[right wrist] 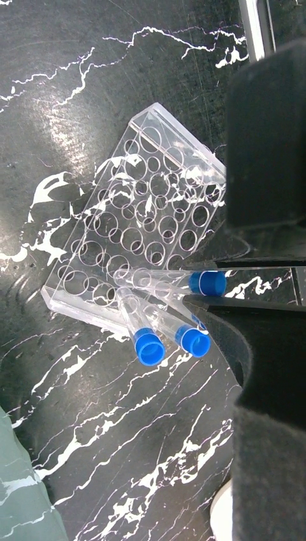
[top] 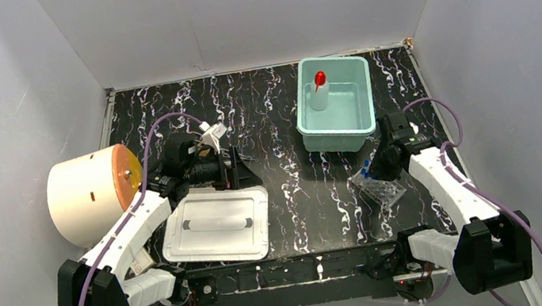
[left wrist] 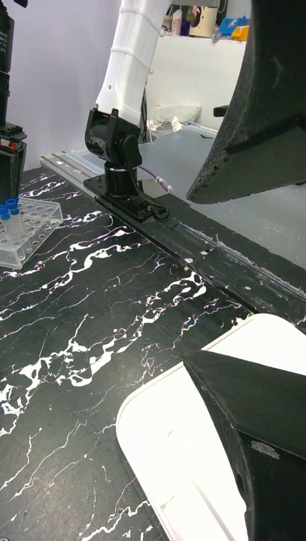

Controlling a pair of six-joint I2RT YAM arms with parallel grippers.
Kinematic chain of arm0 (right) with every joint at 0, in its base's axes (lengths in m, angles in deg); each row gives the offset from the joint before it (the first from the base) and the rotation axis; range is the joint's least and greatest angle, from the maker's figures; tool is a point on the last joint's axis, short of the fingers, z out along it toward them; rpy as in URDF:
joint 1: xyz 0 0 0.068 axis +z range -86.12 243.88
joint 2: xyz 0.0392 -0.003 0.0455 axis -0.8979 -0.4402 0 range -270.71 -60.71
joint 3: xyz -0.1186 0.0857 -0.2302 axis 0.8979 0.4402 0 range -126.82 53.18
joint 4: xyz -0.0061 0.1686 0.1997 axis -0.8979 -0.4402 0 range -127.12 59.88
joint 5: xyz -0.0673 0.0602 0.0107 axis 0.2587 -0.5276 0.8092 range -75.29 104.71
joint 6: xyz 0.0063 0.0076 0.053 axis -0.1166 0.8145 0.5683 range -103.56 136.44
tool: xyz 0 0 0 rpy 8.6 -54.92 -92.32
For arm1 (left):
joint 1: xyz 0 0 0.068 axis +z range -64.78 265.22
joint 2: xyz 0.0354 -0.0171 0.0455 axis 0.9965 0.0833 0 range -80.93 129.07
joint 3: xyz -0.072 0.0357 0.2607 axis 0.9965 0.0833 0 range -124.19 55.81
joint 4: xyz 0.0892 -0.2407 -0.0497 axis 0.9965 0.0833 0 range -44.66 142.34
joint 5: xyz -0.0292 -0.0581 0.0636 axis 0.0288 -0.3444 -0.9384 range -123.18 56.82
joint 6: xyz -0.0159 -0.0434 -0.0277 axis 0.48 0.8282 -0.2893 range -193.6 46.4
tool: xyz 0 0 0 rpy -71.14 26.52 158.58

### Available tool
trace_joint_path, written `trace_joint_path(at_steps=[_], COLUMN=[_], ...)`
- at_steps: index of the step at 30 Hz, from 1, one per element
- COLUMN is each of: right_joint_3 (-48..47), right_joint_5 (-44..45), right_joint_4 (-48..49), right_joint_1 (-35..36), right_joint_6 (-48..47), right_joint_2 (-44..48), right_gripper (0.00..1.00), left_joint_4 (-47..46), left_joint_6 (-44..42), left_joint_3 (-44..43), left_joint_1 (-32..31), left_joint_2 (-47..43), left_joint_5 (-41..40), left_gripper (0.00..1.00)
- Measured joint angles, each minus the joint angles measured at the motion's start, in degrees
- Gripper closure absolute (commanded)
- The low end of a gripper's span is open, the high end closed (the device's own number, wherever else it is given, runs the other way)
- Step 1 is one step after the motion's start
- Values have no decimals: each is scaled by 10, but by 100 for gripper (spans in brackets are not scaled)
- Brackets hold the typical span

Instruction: Organize the chemistry lab equipment

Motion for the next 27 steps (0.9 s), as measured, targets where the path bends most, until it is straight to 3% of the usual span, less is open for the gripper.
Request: trace_joint_path(at_steps=[10, 27], right_joint_3=[-20, -23], right_joint_5=[21, 24], right_joint_4=[3, 15], right_joint_1=[0, 0], right_joint_6=[2, 7], right_joint_2=[-11, -30], right_gripper=[68, 71], left_joint_4=[0, 0], left_joint_6=[0, 0], left_joint_3=[1, 1], left_joint_1=[0, 0], left_joint_2=[0, 0], left_joint_5=[0, 0], left_gripper=[16, 16])
